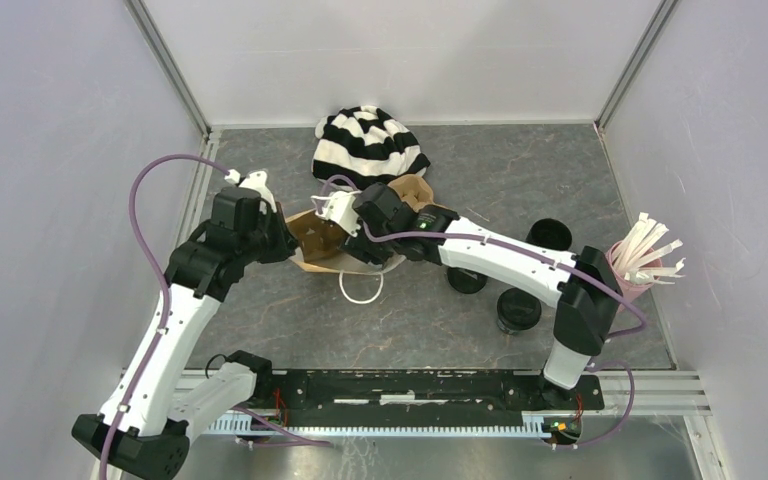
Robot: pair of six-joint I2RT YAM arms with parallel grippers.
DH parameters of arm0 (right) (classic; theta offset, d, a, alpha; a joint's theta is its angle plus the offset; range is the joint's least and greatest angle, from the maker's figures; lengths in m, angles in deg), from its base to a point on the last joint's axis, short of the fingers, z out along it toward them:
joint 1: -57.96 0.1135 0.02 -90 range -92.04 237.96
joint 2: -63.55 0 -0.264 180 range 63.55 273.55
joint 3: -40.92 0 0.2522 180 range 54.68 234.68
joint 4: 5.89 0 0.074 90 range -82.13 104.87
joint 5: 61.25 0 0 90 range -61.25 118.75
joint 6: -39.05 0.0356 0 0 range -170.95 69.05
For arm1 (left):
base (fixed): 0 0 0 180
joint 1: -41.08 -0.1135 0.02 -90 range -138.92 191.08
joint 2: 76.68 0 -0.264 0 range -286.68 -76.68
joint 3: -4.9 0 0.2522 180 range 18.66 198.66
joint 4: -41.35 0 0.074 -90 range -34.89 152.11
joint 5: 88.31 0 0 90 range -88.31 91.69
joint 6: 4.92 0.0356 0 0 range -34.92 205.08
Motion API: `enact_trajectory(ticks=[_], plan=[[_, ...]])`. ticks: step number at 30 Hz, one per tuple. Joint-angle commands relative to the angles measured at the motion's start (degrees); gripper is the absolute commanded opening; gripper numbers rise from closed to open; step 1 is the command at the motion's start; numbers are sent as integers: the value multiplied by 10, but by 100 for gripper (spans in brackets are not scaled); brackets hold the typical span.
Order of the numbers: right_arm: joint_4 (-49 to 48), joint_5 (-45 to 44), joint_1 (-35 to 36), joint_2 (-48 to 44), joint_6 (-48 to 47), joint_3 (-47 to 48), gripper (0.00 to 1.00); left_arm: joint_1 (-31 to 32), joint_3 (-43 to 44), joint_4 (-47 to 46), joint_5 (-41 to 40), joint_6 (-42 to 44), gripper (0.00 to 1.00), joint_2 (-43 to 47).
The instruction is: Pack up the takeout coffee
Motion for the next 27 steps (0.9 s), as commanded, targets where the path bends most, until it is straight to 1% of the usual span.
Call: enact_trajectory(ticks=[1, 2, 5, 7, 10, 12, 15, 18, 20, 22, 26, 27], plan=[[37, -10, 2, -41, -13, -17, 66, 0, 16, -4, 13, -30, 2, 11], [39, -6, 3, -47, -19, -23, 67, 0, 18, -3, 24, -31, 2, 11], [33, -2, 3, -66, -24, -39, 77, 0, 21, -1, 40, -31, 2, 14], [20, 19, 3, -83, -17, -52, 83, -1, 22, 5, 43, -31, 2, 20], [19, 59, 3, -94, 5, -56, 85, -1, 20, 17, 42, -36, 2, 31], [23, 68, 3, -98, 19, -62, 85, -1, 18, 24, 40, -42, 2, 36], [52, 69, 1, -86, 37, -49, 80, 0, 19, 23, 41, -43, 2, 45], [94, 54, 2, -67, 44, -24, 65, 0, 17, 15, 48, -40, 2, 60], [116, 42, 3, -57, 39, -14, 62, -1, 14, 7, 54, -39, 2, 69], [133, 23, 6, -53, 24, -9, 61, 0, 11, 2, 60, -39, 2, 76], [153, -19, 33, -51, -37, -5, 60, 0, 16, -1, 68, -40, 2, 75], [157, -28, 41, -50, -55, -6, 58, -1, 18, -1, 68, -40, 2, 74]])
